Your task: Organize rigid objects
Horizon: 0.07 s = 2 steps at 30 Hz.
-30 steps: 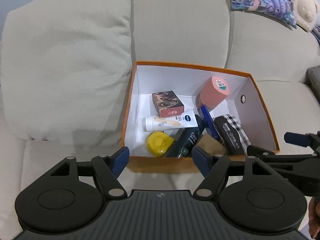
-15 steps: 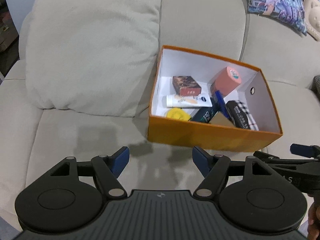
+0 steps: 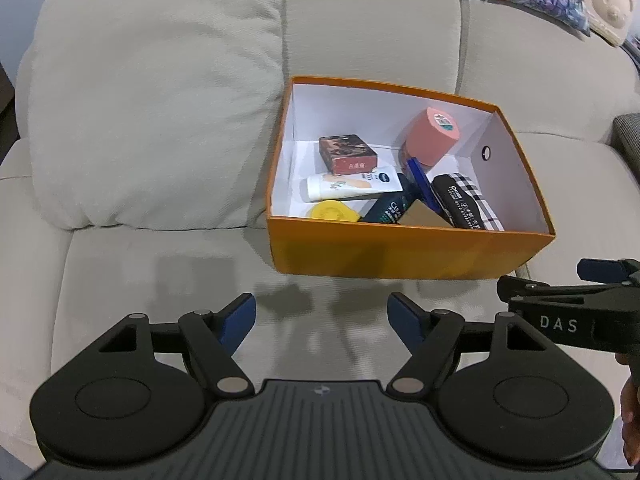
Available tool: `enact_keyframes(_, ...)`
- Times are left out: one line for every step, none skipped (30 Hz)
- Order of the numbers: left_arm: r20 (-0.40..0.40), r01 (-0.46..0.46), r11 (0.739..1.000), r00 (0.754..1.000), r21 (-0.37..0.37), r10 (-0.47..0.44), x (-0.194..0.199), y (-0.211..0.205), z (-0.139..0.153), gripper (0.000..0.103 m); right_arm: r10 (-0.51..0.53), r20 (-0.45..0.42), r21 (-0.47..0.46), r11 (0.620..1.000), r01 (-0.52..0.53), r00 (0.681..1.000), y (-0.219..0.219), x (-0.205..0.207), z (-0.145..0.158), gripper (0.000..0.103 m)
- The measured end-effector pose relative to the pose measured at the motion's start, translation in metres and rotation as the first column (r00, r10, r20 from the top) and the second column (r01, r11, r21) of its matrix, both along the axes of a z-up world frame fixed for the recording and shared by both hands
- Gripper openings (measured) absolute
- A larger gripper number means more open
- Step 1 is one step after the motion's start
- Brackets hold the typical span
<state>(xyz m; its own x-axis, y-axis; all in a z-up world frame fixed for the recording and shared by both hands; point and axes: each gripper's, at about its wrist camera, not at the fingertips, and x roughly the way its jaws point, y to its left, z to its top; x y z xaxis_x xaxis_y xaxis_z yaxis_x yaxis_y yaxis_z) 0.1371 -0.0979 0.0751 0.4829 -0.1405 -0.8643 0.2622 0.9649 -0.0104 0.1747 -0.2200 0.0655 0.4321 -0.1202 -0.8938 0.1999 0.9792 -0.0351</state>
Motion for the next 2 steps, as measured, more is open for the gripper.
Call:
enact_keyframes(0.0, 0.001, 1.0, 1.0, -0.002, -0.001, -0.0001, -0.0004, -0.0001, 0.088, -0.001, -0.001, -0.001, 1.0, 0.001, 1.0, -0.0001, 0.0, -0.0004, 0.091)
enact_keyframes(-0.001, 0.001, 1.0, 1.0, -0.004, -0.001, -0.0002, -0.0006, -0.0001, 0.088, -0.002, 0.0, -0.002, 1.0, 0.002, 1.0, -0.0002, 0.0, -0.0006, 0.091)
